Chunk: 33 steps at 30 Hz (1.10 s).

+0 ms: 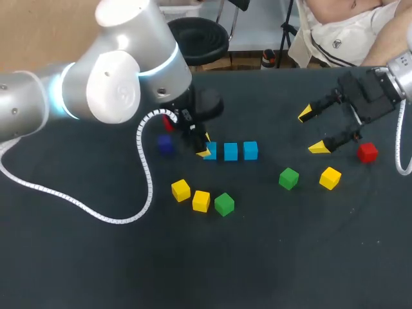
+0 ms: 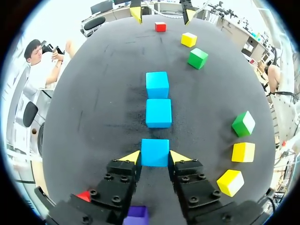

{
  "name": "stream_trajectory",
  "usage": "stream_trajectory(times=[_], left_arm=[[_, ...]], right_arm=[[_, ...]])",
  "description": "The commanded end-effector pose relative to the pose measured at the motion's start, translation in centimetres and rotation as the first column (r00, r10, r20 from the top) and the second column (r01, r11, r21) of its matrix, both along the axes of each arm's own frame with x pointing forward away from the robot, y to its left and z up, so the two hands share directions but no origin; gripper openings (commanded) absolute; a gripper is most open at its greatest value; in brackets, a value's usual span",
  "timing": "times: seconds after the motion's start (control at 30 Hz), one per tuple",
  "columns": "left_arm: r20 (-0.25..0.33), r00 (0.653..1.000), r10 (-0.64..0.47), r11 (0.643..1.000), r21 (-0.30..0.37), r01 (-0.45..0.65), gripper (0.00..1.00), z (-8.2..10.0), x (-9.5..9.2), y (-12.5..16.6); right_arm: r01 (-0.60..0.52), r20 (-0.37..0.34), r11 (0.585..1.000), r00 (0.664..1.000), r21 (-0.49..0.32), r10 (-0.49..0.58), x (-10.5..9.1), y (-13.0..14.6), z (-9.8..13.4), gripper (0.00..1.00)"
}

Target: Place the blue cubes, place green cubes on the blue cubes, place the yellow cubes on the green cubes, then place the red cubes on the yellow cubes, and place purple cube on the red cubes.

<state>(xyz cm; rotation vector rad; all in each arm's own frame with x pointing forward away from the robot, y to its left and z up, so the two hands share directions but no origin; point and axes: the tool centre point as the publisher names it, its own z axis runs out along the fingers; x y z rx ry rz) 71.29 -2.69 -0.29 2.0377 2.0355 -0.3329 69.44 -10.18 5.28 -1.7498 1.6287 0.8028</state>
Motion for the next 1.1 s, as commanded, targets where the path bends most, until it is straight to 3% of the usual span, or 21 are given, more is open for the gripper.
stream_trajectory(times=[0.03, 0.23, 1.1], left_arm=[[-0.001, 0.999, 0.035, 0.999, 0.006, -0.035, 0.00, 0.06, -0.70, 0.03], [0.010, 0.999, 0.040, 0.999, 0.010, -0.040, 0.00, 0.30, -1.59, -0.18], [0.011, 0.998, 0.060, 0.998, 0.030, -0.060, 0.00, -0.29, -1.20, -0.20]], right_arm=[[0.000, 0.001, 1.000, 1.000, 0.001, 0.000, -0.01, -0.02, -0.01, 1.00], [0.000, 0.001, 1.000, 1.000, 0.001, 0.000, -0.01, -0.02, -0.01, 1.00], [0.000, 0.001, 1.000, 1.000, 0.001, 0.000, -0.01, -0.02, -0.01, 1.00]])
